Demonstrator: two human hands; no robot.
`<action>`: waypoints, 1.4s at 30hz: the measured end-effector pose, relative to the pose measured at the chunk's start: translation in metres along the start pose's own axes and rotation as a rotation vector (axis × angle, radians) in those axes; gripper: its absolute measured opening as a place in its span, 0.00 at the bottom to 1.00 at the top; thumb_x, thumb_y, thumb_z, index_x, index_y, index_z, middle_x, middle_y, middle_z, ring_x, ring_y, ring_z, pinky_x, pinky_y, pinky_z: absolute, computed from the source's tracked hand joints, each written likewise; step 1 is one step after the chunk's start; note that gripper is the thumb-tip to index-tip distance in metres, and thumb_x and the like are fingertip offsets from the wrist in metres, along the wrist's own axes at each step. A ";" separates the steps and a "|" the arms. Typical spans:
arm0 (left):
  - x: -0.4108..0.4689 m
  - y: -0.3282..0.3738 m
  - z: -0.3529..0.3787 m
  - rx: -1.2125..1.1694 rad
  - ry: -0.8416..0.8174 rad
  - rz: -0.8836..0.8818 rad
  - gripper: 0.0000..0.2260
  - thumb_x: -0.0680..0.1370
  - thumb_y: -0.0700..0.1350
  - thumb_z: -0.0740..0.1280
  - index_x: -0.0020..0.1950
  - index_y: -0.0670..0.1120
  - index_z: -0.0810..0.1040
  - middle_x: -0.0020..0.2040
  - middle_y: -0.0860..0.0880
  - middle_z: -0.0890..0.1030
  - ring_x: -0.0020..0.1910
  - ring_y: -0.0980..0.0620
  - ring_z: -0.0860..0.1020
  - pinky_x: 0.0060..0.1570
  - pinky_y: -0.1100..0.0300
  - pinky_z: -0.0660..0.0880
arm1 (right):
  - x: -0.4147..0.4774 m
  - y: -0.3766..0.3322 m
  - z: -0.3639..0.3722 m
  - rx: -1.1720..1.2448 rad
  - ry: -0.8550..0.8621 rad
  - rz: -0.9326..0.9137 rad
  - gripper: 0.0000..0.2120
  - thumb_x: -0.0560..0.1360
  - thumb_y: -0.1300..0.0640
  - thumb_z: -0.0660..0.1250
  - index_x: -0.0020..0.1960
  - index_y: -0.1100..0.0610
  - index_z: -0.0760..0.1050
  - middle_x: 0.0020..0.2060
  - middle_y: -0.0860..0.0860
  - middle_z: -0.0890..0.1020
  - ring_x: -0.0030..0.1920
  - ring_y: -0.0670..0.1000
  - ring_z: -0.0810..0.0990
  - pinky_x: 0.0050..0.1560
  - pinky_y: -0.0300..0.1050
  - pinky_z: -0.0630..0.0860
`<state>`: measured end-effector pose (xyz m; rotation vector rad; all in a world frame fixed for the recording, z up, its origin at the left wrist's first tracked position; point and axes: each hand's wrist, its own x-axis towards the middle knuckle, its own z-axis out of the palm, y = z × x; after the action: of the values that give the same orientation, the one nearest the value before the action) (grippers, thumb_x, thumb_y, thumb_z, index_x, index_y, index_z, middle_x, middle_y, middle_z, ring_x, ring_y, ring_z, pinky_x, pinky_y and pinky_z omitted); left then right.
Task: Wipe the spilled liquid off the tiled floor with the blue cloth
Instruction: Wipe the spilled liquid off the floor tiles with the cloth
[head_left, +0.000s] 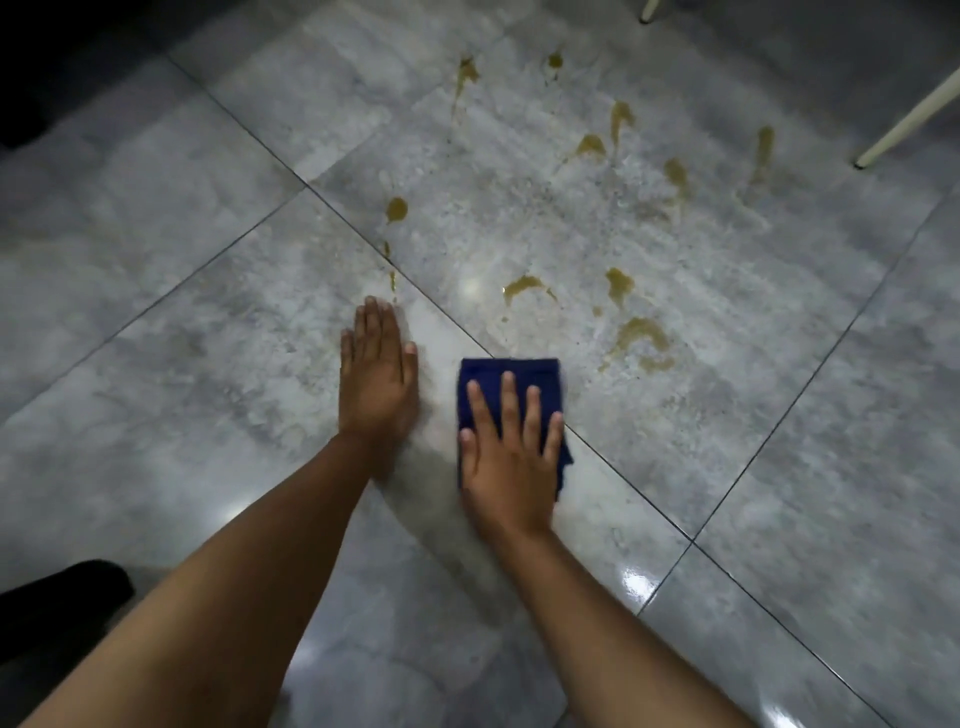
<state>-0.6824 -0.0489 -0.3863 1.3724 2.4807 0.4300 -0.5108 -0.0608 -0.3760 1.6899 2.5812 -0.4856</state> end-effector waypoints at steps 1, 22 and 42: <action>-0.001 -0.005 -0.003 -0.019 0.018 -0.001 0.25 0.83 0.50 0.46 0.79 0.44 0.47 0.80 0.46 0.47 0.78 0.53 0.43 0.75 0.56 0.37 | 0.006 0.014 -0.005 0.005 0.010 0.049 0.26 0.80 0.46 0.53 0.77 0.44 0.53 0.78 0.50 0.52 0.77 0.57 0.50 0.74 0.61 0.44; 0.073 -0.057 -0.020 0.116 0.119 -0.245 0.26 0.83 0.49 0.49 0.78 0.39 0.50 0.79 0.40 0.50 0.78 0.44 0.47 0.75 0.43 0.39 | 0.087 0.007 -0.022 -0.034 -0.062 0.103 0.26 0.82 0.43 0.43 0.75 0.41 0.34 0.78 0.49 0.39 0.77 0.54 0.36 0.74 0.59 0.36; 0.072 -0.053 -0.029 0.126 0.079 -0.295 0.26 0.83 0.52 0.46 0.79 0.45 0.46 0.80 0.46 0.47 0.78 0.52 0.42 0.75 0.47 0.39 | 0.160 -0.062 -0.009 -0.014 -0.069 -0.334 0.25 0.81 0.43 0.44 0.77 0.42 0.45 0.78 0.49 0.47 0.77 0.56 0.43 0.74 0.60 0.39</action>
<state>-0.7718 -0.0181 -0.3865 1.0223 2.7591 0.2704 -0.6316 0.0608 -0.3817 1.2148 2.8158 -0.5209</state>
